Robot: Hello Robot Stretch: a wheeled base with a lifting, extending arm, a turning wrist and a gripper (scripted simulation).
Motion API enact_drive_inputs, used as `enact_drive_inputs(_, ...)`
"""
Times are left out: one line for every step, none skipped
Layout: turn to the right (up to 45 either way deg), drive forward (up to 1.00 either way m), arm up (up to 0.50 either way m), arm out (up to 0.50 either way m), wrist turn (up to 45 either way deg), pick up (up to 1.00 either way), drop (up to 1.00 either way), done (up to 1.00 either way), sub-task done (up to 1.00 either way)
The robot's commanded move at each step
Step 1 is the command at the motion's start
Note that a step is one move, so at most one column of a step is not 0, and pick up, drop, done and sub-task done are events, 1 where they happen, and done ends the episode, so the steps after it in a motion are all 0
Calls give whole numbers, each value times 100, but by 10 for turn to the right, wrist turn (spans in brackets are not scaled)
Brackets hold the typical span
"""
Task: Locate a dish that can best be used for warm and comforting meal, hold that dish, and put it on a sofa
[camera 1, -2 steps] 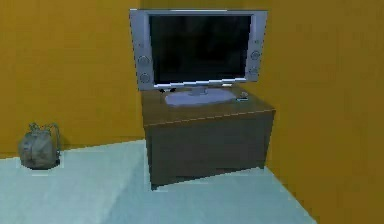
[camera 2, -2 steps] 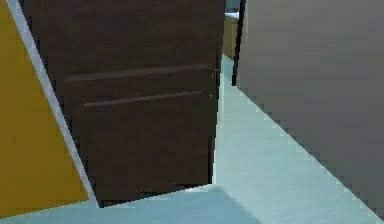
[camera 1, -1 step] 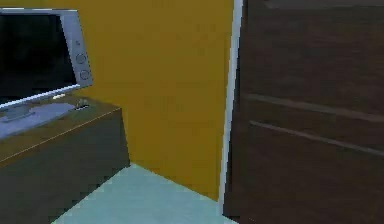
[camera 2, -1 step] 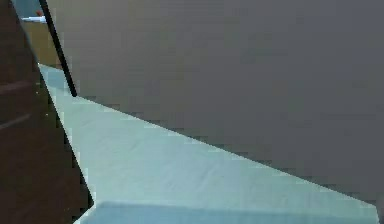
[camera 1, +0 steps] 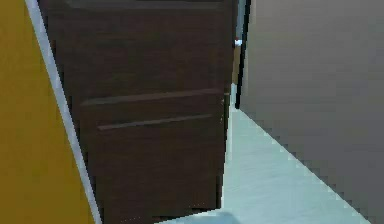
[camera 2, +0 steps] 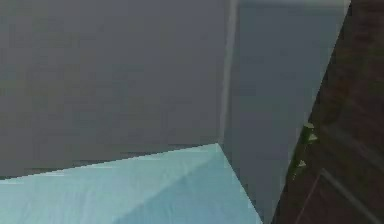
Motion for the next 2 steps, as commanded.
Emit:
enact_drive_inputs(360, 0, 0, 0, 0, 0, 0, 0, 0)
enact_drive_inputs(0, 90, 0, 0, 0, 0, 0, 0, 0)
